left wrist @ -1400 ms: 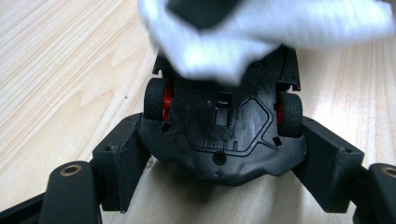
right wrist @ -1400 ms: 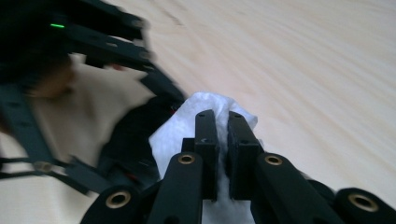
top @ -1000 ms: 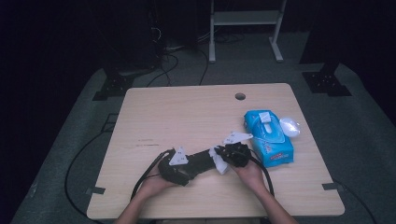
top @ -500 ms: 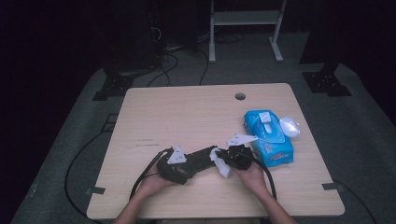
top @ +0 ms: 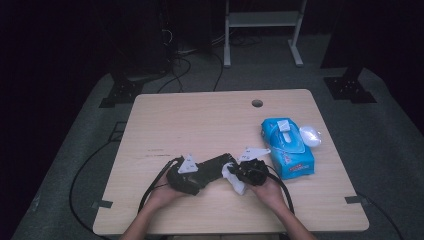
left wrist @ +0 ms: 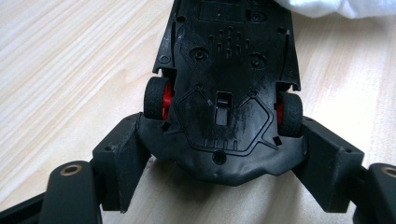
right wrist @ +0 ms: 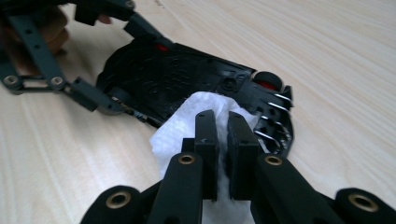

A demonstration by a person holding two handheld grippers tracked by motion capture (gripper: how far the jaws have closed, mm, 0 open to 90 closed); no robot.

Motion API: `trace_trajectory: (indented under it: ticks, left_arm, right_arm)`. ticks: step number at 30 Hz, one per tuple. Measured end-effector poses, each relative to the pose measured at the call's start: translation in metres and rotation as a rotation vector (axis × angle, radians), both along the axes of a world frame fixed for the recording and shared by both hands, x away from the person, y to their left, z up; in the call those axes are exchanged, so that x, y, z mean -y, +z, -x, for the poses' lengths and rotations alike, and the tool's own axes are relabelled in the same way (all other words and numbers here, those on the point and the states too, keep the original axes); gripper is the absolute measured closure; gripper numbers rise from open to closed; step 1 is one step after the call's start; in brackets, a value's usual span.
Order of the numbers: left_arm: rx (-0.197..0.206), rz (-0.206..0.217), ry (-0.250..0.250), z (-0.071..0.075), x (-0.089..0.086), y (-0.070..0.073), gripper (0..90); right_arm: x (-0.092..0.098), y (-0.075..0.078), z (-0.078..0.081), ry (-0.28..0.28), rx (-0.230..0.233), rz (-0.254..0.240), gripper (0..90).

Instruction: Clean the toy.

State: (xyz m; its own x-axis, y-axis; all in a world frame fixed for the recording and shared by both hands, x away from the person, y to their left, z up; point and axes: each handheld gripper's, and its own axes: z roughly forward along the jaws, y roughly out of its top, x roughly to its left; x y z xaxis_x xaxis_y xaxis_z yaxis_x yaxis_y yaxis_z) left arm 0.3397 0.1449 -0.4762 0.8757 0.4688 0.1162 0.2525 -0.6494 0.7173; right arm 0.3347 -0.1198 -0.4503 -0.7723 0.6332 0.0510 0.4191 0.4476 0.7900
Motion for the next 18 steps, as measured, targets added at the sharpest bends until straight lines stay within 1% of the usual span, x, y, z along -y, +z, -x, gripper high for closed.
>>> trace_trajectory:
  ticks: [3, 4, 5, 7, 9, 10, 12, 14, 18]
  left_arm:
    - [0.0, 0.002, -0.003, -0.001, -0.001, 0.0, 24.0]
    - [-0.003, 0.003, -0.004, -0.001, -0.001, 0.0, 24.0]
    - [-0.005, 0.006, -0.003, -0.001, -0.001, 0.0, 24.0]
    - [-0.008, 0.011, -0.001, -0.001, -0.001, -0.001, 24.0]
    - [-0.01, 0.01, -0.002, -0.001, -0.001, -0.001, 24.0]
    - [-0.01, 0.007, -0.002, -0.001, -0.001, 0.0, 24.0]
    - [-0.003, 0.005, -0.011, 0.001, 0.001, 0.0, 24.0]
    - [-0.004, 0.001, -0.015, 0.003, 0.003, 0.0, 24.0]
    - [-0.006, 0.0, -0.022, 0.003, 0.005, 0.0, 24.0]
  right_arm:
    - [0.014, -0.001, -0.007, -0.053, -0.021, -0.032, 83.9]
    - [0.019, -0.001, -0.008, -0.075, -0.029, -0.03, 83.9]
    - [0.019, -0.002, -0.008, -0.079, -0.025, -0.028, 83.9]
    - [0.015, -0.002, -0.006, -0.065, -0.019, -0.029, 83.9]
    - [0.009, -0.001, -0.005, -0.051, 0.004, -0.008, 83.8]
    - [0.01, 0.0, -0.006, -0.049, 0.002, -0.009, 83.9]
    - [0.015, -0.001, -0.009, -0.072, -0.017, -0.021, 83.9]
    - [0.018, -0.002, -0.011, -0.085, -0.027, -0.022, 83.9]
    - [0.014, 0.0, -0.008, -0.088, -0.002, -0.008, 83.9]
